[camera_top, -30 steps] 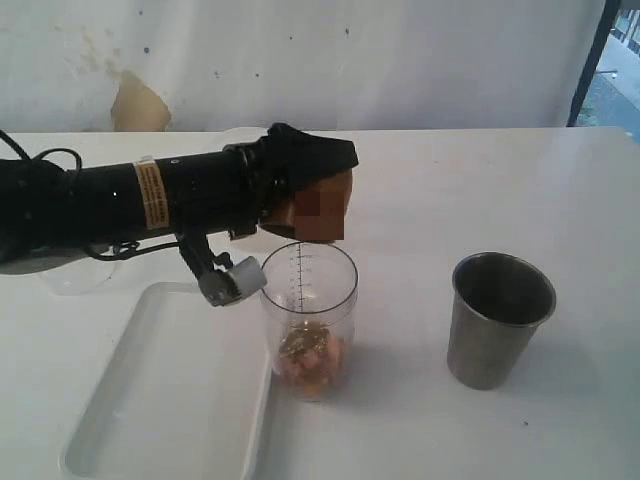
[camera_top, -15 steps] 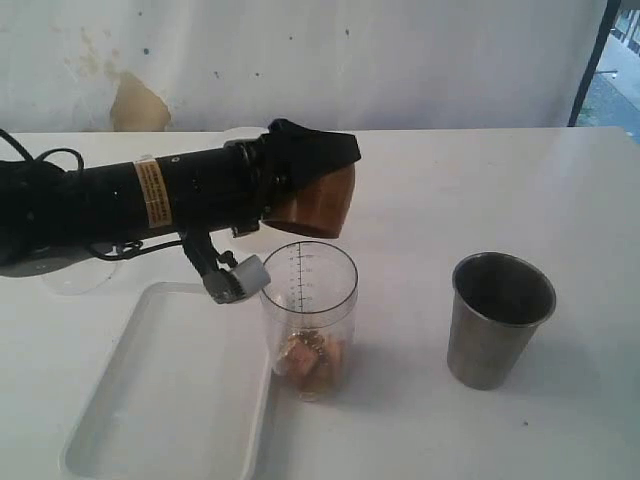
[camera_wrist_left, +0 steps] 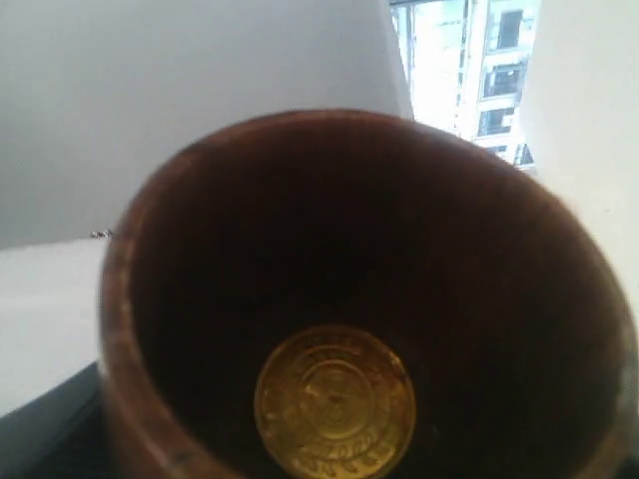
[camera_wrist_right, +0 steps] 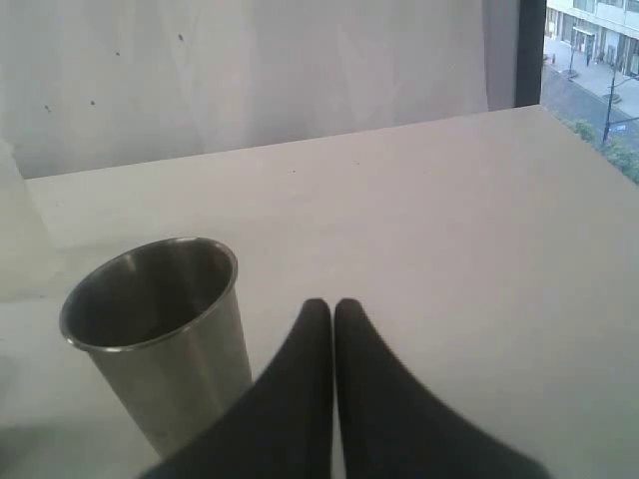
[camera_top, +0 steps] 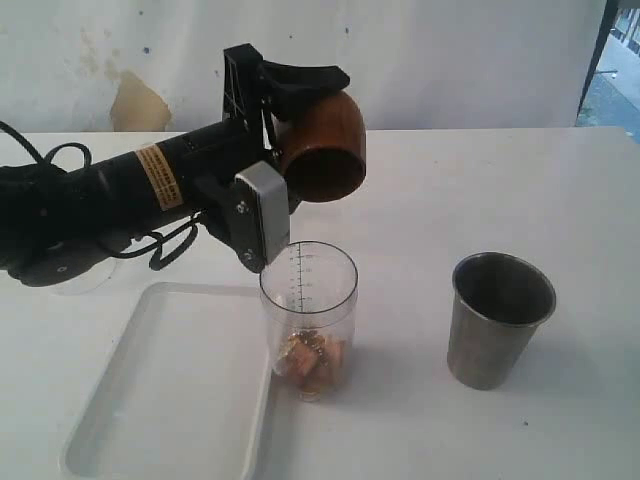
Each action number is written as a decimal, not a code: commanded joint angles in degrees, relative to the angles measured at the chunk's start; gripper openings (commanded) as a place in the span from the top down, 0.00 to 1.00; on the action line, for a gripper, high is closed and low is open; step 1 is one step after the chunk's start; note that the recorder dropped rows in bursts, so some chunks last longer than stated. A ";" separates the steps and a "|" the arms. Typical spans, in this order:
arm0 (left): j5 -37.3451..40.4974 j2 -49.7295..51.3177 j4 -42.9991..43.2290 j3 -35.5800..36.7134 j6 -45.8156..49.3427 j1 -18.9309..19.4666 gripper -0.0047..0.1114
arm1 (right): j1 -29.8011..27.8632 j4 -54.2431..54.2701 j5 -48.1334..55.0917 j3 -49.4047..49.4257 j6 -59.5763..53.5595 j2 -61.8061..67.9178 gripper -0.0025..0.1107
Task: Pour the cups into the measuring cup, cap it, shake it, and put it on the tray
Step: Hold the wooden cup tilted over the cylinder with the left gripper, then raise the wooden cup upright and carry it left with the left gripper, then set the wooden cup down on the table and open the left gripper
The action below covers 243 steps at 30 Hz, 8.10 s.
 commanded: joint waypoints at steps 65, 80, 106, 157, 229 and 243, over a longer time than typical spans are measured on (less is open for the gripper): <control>0.45 -2.78 -13.71 8.07 38.67 -4.24 0.96 | 0.02 -0.27 -0.52 0.03 0.60 -0.15 0.98; -2.63 -2.92 -16.54 8.63 33.97 -4.29 0.96 | 0.02 -0.27 -0.52 0.03 0.60 -0.15 0.98; -1.26 -3.75 -20.04 9.72 -43.30 -4.29 0.96 | 0.02 -0.27 -0.52 0.03 0.60 -0.15 0.98; 17.76 18.30 -30.18 -9.25 -81.81 22.07 0.96 | 0.02 -0.27 -0.52 0.03 0.60 -0.15 0.98; 23.44 17.10 -13.62 -6.58 -86.21 27.15 0.06 | 0.02 -0.27 -0.52 0.03 1.58 -0.15 0.98; 39.02 0.21 -13.13 -5.75 -92.77 27.15 0.06 | 0.02 -0.27 -0.52 0.03 1.58 -0.15 0.98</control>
